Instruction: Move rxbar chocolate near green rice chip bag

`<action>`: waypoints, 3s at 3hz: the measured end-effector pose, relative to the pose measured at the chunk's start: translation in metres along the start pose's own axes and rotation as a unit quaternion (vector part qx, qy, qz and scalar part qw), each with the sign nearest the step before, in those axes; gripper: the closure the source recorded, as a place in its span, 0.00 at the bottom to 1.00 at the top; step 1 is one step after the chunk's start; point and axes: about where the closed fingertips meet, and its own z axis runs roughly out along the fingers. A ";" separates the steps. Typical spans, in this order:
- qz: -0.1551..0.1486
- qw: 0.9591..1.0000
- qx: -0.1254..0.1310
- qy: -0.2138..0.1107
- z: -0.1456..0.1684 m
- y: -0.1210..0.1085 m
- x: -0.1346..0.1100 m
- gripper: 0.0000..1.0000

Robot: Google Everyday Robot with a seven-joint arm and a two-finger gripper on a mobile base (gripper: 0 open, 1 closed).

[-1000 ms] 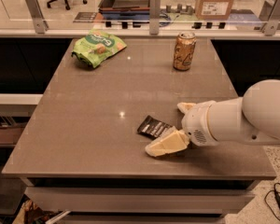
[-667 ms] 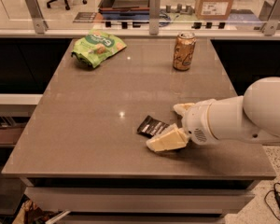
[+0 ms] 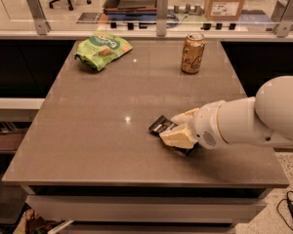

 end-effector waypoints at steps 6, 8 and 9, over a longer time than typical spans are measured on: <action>-0.046 0.995 0.092 0.010 0.025 -0.110 -0.144 1.00; -0.066 0.987 0.139 0.046 0.080 -0.141 -0.187 1.00; -0.065 0.988 0.137 0.031 0.107 -0.154 -0.193 1.00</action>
Offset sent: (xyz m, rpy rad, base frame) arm 0.0788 -0.0011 0.0419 -0.0167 -0.0179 0.0990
